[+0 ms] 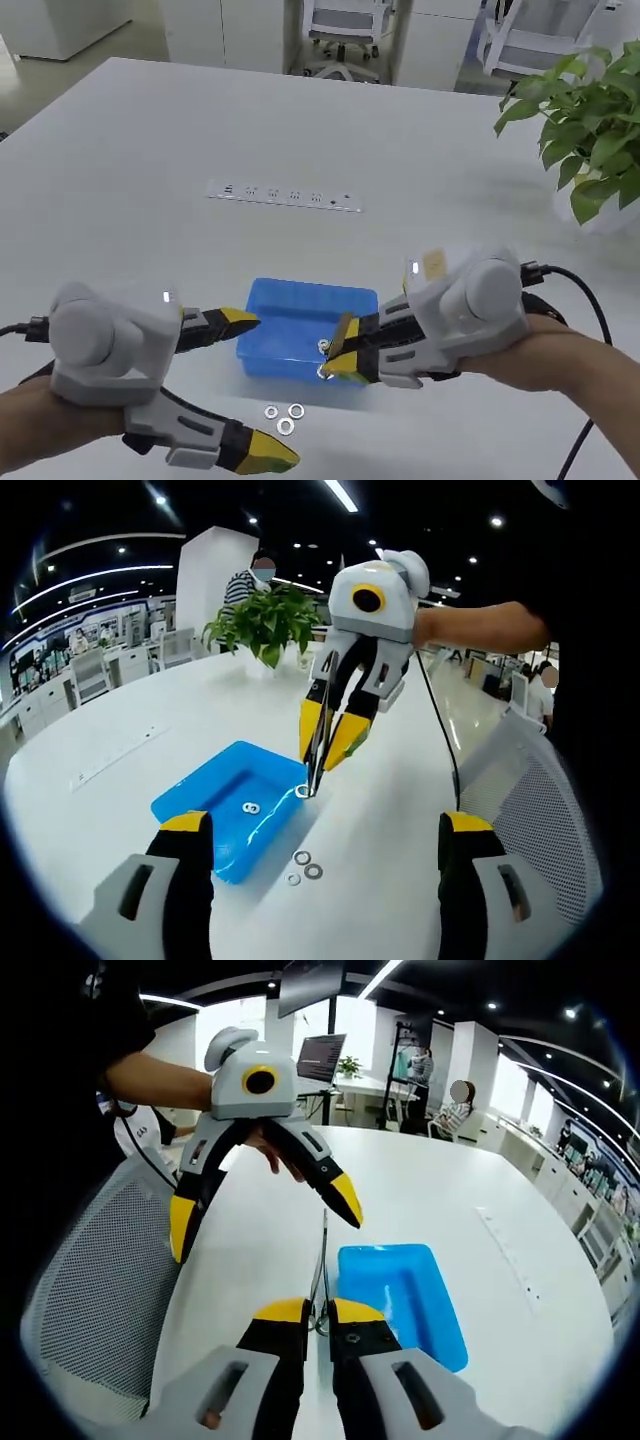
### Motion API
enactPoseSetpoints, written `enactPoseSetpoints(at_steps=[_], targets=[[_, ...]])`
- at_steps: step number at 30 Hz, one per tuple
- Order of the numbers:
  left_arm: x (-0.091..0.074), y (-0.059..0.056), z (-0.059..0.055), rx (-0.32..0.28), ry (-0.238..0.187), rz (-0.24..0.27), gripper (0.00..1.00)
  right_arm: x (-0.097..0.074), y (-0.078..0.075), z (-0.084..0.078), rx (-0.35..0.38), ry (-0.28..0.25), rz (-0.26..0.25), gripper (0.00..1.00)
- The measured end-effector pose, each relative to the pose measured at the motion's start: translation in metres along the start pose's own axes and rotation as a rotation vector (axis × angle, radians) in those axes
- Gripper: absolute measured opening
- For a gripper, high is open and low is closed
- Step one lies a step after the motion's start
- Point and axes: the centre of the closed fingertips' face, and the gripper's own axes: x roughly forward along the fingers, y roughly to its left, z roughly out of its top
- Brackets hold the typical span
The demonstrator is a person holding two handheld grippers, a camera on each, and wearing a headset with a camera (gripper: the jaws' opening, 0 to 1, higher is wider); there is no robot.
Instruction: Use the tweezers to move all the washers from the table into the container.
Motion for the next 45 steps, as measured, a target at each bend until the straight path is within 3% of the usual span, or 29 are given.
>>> enactPoseSetpoints(at_steps=[12, 23, 45], targets=[[-0.007, 0.001, -0.007, -0.032, -0.005, 0.022, 0.99, -0.003, -0.023, 0.005, -0.012, -0.024, -0.038, 0.08], [-0.011, 0.001, -0.005, -0.043, -0.015, 0.044, 0.99, 0.01, -0.044, 0.0, -0.034, -0.031, -0.058, 0.09], [-0.016, 0.009, 0.001, -0.057, -0.051, 0.072, 0.99, 0.048, -0.059, -0.026, -0.036, 0.001, -0.005, 0.09]])
